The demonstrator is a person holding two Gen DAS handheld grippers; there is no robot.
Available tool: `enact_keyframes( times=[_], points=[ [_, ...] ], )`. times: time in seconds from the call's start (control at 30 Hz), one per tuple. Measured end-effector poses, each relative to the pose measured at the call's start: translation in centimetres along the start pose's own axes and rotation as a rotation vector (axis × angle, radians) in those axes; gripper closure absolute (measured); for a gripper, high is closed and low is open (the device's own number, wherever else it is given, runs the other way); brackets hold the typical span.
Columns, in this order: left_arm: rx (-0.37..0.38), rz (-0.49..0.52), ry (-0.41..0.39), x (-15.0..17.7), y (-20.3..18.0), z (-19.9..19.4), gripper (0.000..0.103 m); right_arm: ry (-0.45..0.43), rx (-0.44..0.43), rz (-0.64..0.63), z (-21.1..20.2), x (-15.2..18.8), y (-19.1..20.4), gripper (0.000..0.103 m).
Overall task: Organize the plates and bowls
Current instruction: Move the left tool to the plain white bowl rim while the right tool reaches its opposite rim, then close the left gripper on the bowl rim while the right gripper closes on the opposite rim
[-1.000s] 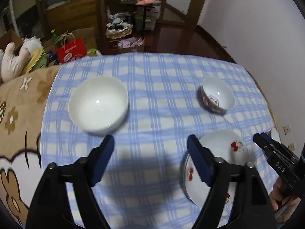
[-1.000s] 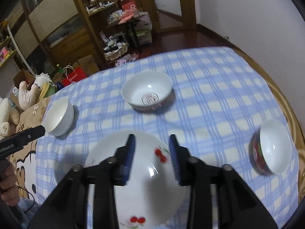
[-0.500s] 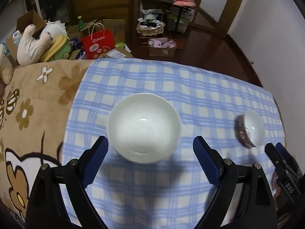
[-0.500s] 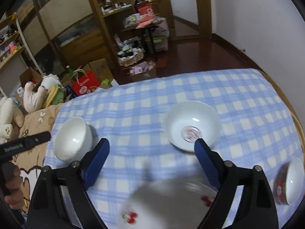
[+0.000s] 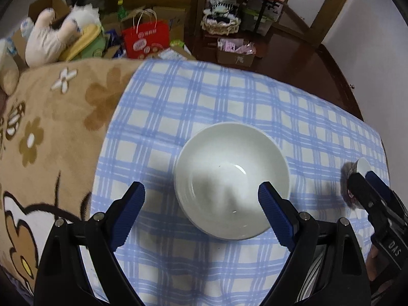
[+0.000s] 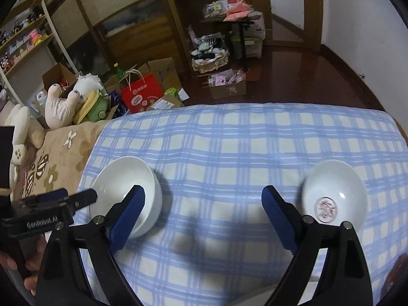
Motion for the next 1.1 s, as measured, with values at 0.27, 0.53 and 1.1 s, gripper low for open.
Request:
enact_keyframes(
  times=[0.27,0.53,1.1],
  points=[
    [-0.032,-0.02,0.036,0.2,1.6,2.0,0.014,0.048,-0.021,0.003,3.6,-0.1,1.6,0.009],
    [-0.006,-0.028,0.112,1.5,1.2,4.9,0.033,0.08,-0.107,0.013,6.0,0.7,3.5,0.01],
    [0.017,-0.118,0.089,2.3,2.6,5.7,0.091,0.24,-0.137,0.019,9.0,2.5,5.1,0.096]
  ],
)
Point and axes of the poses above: each gripper's, at about its wrist camera, not at the fingertips, and z roughly the way its jaws point, y to its left, x to its underside, the point moved 6 cm from there along z, roughly the way its jaws point, and after that the axes turned 6 degrees about -y, right-handed, at the moved point
